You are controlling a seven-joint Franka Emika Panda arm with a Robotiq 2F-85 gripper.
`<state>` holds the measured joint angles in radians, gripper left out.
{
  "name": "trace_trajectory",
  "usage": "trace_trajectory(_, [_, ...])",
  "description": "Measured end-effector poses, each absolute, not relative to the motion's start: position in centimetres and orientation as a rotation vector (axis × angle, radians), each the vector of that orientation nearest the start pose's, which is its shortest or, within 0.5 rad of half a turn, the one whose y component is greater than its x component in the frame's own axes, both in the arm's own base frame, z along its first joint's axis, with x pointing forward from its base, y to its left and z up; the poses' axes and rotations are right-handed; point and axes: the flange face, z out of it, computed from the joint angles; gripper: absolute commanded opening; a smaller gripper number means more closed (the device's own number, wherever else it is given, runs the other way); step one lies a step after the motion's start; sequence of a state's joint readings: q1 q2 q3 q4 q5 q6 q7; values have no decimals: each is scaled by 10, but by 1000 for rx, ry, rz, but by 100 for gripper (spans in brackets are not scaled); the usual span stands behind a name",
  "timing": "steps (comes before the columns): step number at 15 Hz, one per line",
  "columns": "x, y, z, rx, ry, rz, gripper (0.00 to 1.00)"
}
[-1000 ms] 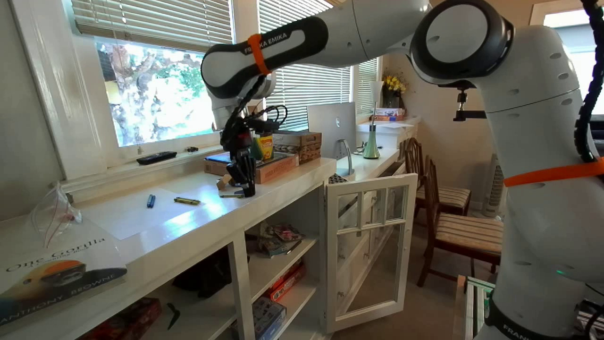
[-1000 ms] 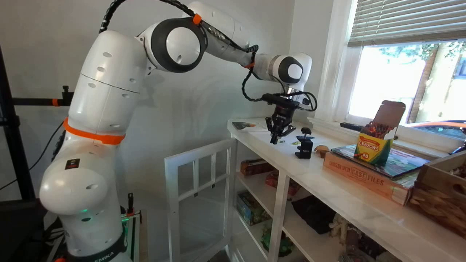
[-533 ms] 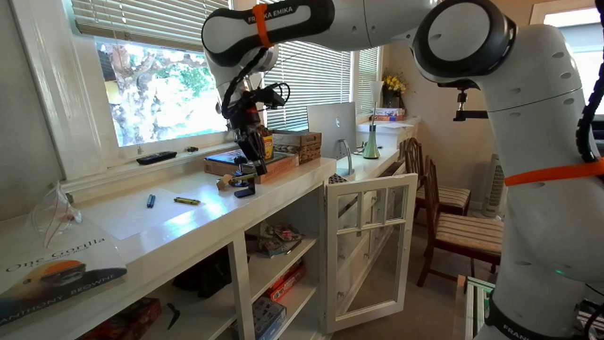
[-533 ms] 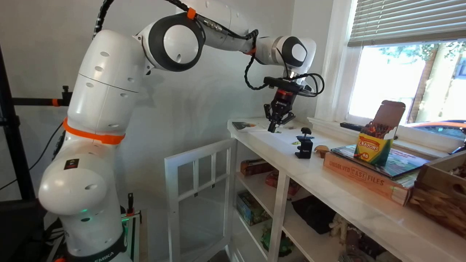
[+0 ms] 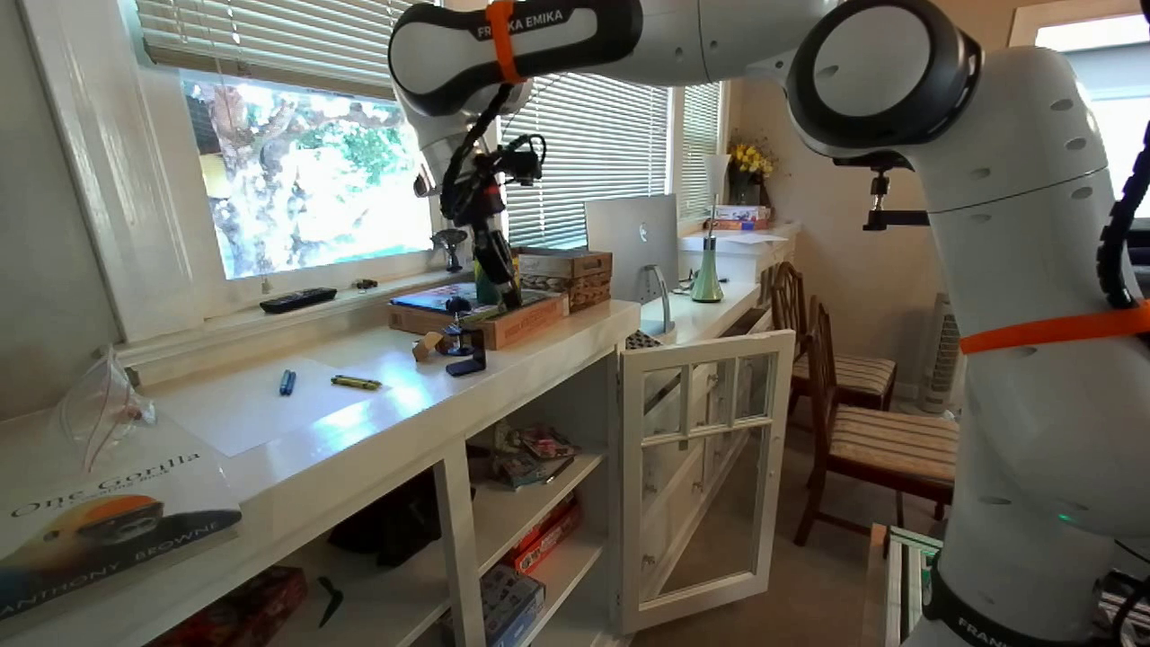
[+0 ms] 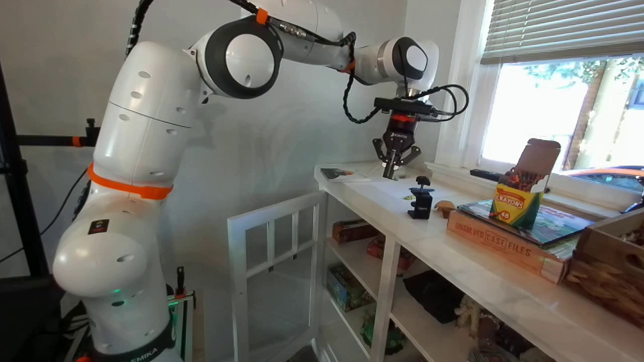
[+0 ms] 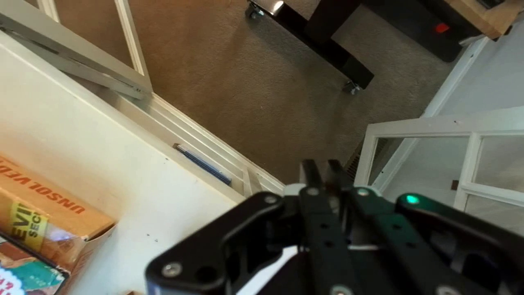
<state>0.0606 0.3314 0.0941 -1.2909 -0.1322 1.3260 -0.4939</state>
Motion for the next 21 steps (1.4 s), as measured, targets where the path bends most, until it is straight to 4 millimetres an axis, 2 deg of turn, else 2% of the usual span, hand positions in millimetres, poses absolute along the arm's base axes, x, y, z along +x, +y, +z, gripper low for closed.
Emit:
trace_trajectory(7, [623, 41, 560, -3003, -1193, 493, 2])
trace_trajectory(15, [628, 3, 578, -2957, -1597, 635, 2])
trace_trajectory(21, [640, -12, 591, -2996, -1843, 709, 2])
